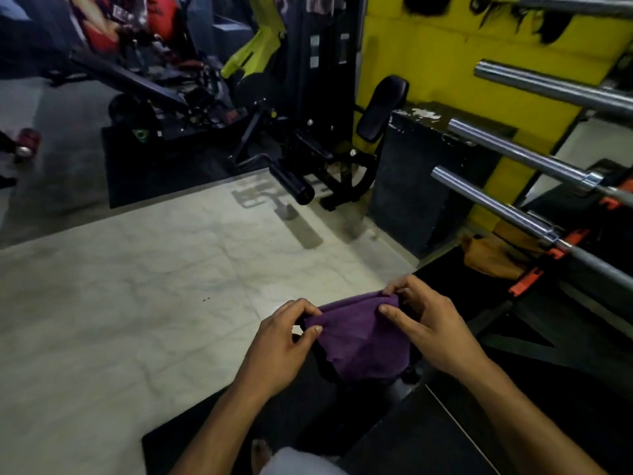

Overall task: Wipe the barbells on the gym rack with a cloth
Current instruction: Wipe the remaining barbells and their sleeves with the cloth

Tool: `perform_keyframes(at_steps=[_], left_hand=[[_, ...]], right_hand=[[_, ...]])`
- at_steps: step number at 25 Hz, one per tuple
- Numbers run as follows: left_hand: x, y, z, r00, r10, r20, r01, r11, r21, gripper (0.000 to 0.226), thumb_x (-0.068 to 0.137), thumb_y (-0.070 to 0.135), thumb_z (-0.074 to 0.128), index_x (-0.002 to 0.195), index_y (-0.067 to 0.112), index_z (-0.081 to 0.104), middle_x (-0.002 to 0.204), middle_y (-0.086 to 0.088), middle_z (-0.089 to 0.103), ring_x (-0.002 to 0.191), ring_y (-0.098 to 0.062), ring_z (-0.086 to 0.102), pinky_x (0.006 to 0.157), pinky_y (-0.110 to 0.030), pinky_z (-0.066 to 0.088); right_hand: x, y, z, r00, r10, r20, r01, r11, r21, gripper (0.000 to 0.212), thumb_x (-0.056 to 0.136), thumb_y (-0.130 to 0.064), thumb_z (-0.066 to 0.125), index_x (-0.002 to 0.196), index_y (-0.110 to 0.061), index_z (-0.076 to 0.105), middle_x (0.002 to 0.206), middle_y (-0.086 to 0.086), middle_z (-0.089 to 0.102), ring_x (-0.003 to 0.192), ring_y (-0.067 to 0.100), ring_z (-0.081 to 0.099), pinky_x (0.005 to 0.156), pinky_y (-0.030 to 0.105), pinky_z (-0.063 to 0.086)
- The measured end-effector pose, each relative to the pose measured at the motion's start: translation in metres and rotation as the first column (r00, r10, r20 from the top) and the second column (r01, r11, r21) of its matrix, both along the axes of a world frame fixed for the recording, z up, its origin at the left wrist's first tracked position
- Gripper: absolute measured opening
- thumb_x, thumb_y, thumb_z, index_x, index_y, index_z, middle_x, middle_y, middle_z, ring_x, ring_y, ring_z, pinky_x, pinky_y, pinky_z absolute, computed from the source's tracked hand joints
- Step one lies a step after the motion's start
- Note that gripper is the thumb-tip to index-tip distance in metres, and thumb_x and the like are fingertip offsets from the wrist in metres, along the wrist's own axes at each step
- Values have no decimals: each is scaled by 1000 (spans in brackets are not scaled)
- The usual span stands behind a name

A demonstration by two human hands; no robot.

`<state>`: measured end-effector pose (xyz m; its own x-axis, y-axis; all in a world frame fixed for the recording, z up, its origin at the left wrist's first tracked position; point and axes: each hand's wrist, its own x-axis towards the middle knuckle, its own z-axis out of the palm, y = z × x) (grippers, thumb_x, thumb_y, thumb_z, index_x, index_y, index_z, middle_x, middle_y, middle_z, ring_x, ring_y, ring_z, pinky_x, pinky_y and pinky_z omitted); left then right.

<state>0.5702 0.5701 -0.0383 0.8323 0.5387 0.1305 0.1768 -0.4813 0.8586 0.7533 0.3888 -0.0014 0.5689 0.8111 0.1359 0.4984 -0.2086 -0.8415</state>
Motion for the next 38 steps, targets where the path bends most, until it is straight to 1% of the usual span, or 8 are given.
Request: perform_keyframes(at_steps=[6, 12, 18, 23, 25, 30, 36, 38], left_hand=[[122, 72, 32, 987, -150, 61, 158, 974, -161, 14, 105, 22, 48, 110, 34, 55, 106, 19, 64, 95, 0, 62, 77, -18, 49], [313, 104, 50, 874, -481, 75, 483, 836, -262, 30, 108, 24, 38, 112, 41, 62, 110, 25, 65, 104, 3, 60, 94, -30, 51], [434, 111, 74, 730, -662, 170, 681, 686, -255, 30, 108, 21, 37, 111, 37, 63, 111, 26, 62, 106, 6, 57, 103, -33, 48], [506, 87, 50, 541, -831, 133, 827, 496, -264, 25, 104, 35, 47, 123, 47, 57, 122, 28, 59, 118, -3, 58, 102, -42, 52], [535, 85, 41, 454, -885, 106, 884, 432, -178, 33, 101, 34, 53, 130, 50, 53, 133, 28, 52, 124, 3, 52, 106, -36, 49], [629, 92, 44, 356, -934, -17, 890, 334, 310, 47, 102, 26, 54, 148, 31, 44, 149, 17, 42, 135, 3, 38, 110, -4, 22], [753, 53, 74, 178, -978, -110, 802, 79, 592, 58, 107, 22, 44, 159, 18, 19, 160, 15, 9, 145, 5, 7, 116, -6, 0], [788, 36, 74, 135, -981, -142, 741, 5, 672, 58, 106, 28, 41, 159, 17, 20, 163, 10, 12, 148, 0, 10, 120, -14, 7]], right_hand=[[72, 51, -4, 953, -282, -111, 298, 939, 170, 28, 88, -31, 72, 115, -31, 65, 107, -10, 70, 100, 6, 66, 78, 20, 55], [172, 74, -12, 682, -605, -411, 720, 655, 230, 31, 84, -36, 74, 113, -24, 70, 109, -1, 74, 106, 18, 68, 87, 28, 56], [238, 83, 9, 616, -577, -536, 735, 667, 126, 51, 86, -39, 77, 130, -20, 60, 123, -1, 71, 116, 16, 66, 91, 27, 53], [263, 78, 7, 282, -649, -707, 957, 246, 156, 35, 88, -30, 71, 116, -9, 67, 103, 14, 76, 95, 31, 73, 81, 38, 58], [276, 73, 10, 159, -603, -782, 987, 80, 139, 27, 92, -27, 65, 112, -8, 69, 100, 18, 76, 89, 33, 74, 80, 41, 58], [320, 60, 35, 64, -628, -775, 934, -235, 268, 23, 97, -28, 60, 112, -12, 67, 92, 8, 77, 78, 22, 73, 61, 32, 60], [381, 20, 71, -68, -826, -559, 820, -366, 441, 35, 88, -54, 66, 115, -32, 63, 121, 4, 68, 116, 29, 63, 98, 47, 52], [399, 8, 72, -93, -856, -509, 816, -359, 454, 27, 90, -53, 64, 111, -37, 61, 116, -2, 67, 111, 16, 64, 94, 40, 51]])
